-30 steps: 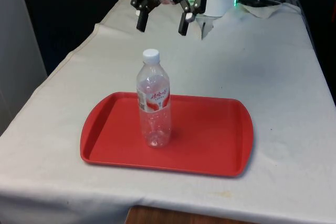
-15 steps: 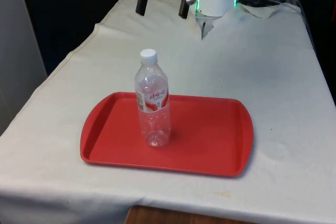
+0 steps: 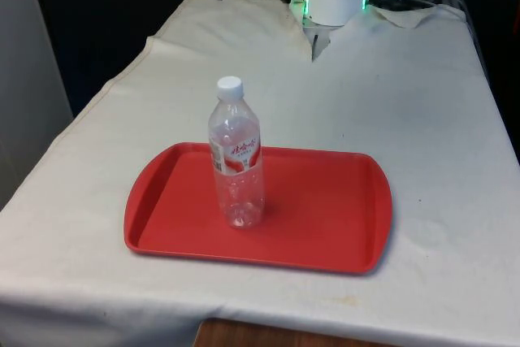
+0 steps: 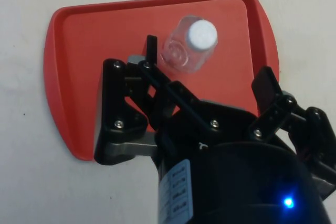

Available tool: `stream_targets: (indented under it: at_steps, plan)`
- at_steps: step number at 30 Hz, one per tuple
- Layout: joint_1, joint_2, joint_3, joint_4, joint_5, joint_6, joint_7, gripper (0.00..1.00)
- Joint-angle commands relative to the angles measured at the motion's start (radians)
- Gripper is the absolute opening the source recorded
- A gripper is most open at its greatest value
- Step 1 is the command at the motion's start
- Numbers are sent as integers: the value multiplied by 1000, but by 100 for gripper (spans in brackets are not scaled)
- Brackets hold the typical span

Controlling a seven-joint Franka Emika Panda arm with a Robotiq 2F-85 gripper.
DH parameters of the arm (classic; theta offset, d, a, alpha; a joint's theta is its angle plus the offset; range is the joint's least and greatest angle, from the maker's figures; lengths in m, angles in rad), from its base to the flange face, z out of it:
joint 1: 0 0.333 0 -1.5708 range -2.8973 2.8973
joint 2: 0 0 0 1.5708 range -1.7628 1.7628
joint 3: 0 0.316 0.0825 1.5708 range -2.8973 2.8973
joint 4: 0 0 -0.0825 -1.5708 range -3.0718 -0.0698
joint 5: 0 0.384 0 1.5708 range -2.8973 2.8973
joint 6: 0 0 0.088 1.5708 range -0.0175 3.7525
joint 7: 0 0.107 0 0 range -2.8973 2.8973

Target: Place the bottle upright on the tray.

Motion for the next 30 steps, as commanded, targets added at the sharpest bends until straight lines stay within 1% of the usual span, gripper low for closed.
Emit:
stream_targets:
  at_steps: [1,3,4,5,7,13,14,15,18,22,23,24,30]
  plan:
    - [-1,-11,7,2,7,-21,-7,100]
    - [-1,-15,7,7,7,-35,-8,100]
    - [0,-8,1,8,0,-22,-1,100]
    - [-1,-17,7,9,8,-42,-9,100]
    - [-1,-23,8,16,8,-61,-11,100]
    - [-1,-34,9,31,8,-101,-16,100]
    - [0,-27,4,33,0,-89,-9,100]
    - [-1,-35,9,33,8,-107,-17,100]
    - [0,-40,10,44,7,-134,-21,100]
    - [0,-46,12,51,6,-156,-25,100]
    - [0,-41,8,53,0,-147,-19,100]
    - [1,-50,12,53,6,-168,-28,100]
    - [0,-60,14,52,7,-189,-37,100]
